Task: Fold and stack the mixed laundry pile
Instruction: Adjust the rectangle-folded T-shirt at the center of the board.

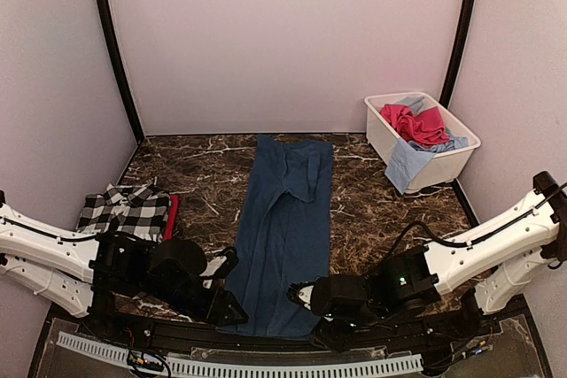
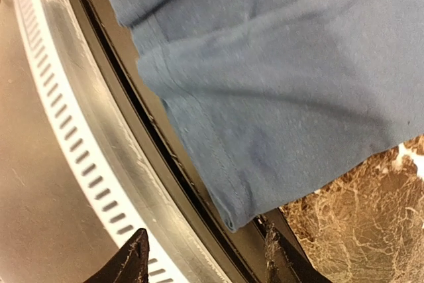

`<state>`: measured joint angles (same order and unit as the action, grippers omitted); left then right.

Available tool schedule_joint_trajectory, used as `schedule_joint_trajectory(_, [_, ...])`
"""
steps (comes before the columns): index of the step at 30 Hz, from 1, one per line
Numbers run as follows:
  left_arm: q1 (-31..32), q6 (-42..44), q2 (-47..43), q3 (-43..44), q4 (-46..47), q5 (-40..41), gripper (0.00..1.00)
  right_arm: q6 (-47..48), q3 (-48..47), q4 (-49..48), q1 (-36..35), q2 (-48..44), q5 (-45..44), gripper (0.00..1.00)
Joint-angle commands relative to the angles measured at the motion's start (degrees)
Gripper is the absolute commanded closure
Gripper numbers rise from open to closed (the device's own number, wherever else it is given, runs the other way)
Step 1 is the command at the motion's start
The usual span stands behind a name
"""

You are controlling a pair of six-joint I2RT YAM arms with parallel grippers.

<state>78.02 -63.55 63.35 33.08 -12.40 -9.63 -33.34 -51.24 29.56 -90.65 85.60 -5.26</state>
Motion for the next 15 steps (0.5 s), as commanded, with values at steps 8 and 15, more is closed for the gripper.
schedule_joint_trajectory(8, [-0.07, -2.47, 10.33, 0.57, -1.25, 4.37, 0.56, -4.43, 0.57, -5.5, 3.63, -6.56, 0.36, 0.45])
schedule_joint_trajectory(15, [0.16, 4.11, 18.81, 6.81, 1.37, 1.62, 0.54, -6.37, 5.68, -5.91, 9.63, -13.75, 2.05, 0.44])
